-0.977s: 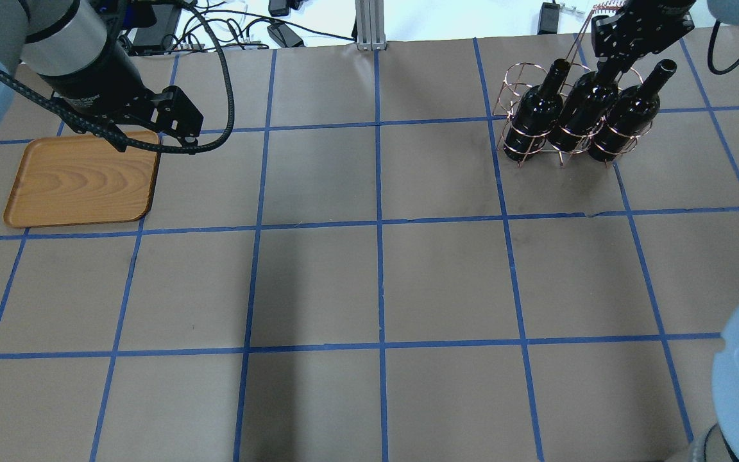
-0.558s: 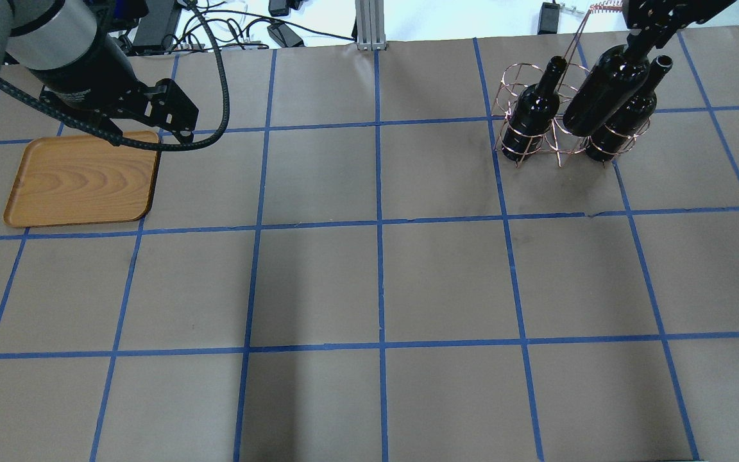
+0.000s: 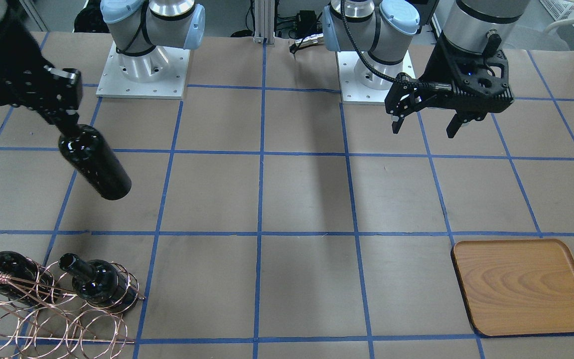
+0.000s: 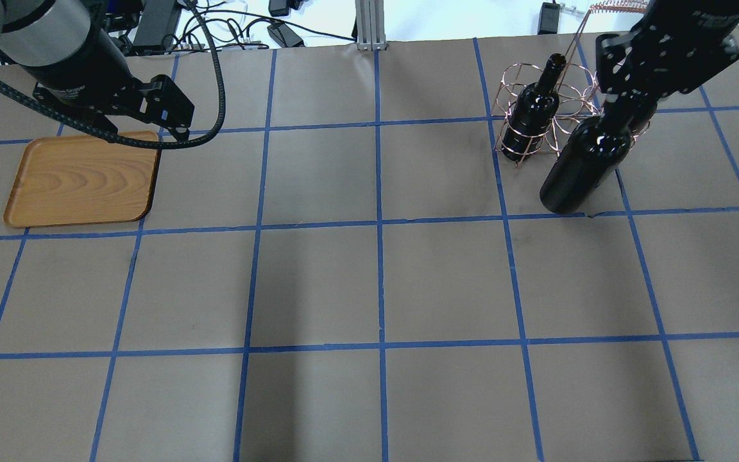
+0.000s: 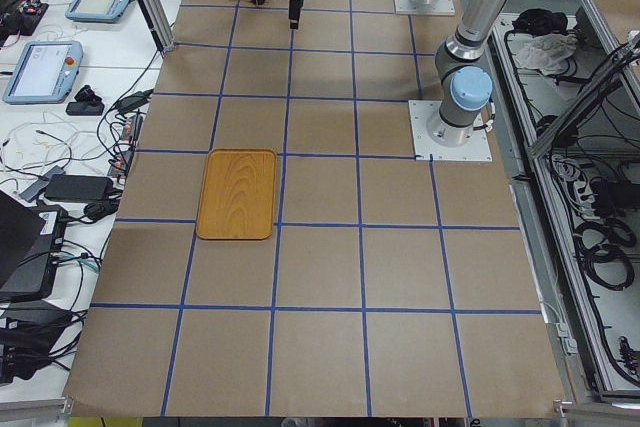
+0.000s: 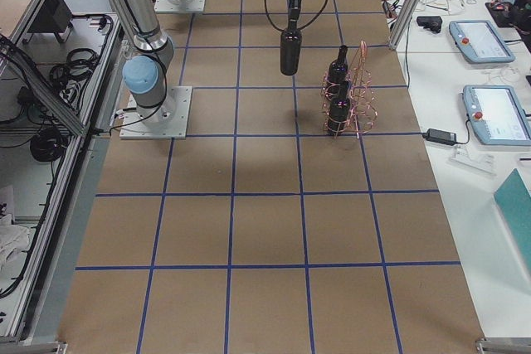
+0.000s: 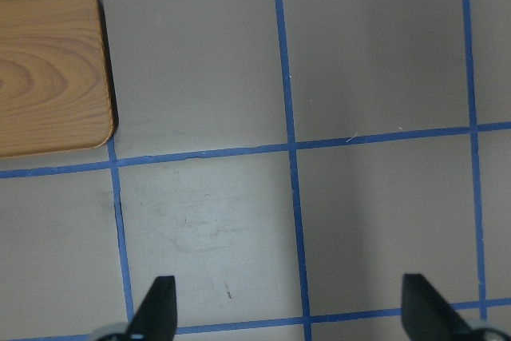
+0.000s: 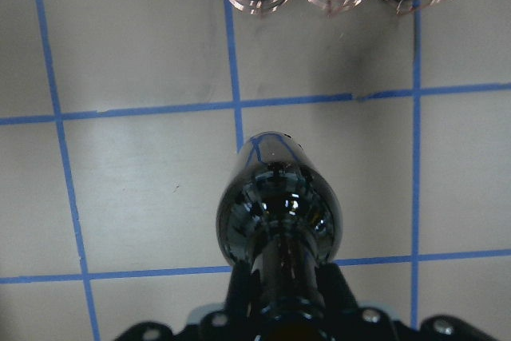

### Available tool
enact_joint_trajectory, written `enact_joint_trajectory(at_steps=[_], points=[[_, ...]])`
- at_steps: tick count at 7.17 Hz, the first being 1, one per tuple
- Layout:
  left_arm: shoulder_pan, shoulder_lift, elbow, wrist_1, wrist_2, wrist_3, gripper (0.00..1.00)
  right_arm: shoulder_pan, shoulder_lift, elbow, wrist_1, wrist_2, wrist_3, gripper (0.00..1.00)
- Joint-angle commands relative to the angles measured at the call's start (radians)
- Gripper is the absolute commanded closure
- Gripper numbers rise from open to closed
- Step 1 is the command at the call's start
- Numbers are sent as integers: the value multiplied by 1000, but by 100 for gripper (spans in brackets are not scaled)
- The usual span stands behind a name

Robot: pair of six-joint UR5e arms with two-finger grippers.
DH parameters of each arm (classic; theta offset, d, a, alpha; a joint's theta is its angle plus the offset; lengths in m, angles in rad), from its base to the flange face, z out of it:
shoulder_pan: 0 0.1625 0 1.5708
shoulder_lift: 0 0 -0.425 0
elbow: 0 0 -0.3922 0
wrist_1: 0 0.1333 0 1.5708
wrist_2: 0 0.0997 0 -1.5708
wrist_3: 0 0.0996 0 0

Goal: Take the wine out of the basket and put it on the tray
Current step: 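Lift the dark bottle out of the rack with the right gripper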

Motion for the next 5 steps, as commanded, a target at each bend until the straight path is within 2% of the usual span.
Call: enact_joint_trajectory(at_steps=[1,3,5], points=[[13,0,-1,1,-8,13,0,145,-31,101,-4,9,150,85],[39,-1,-1,0,7,13,0,312,9,138,-80,2,347,87],[101,-4,-1,1,4,14,0,416,73,141,-193,8,476,87]])
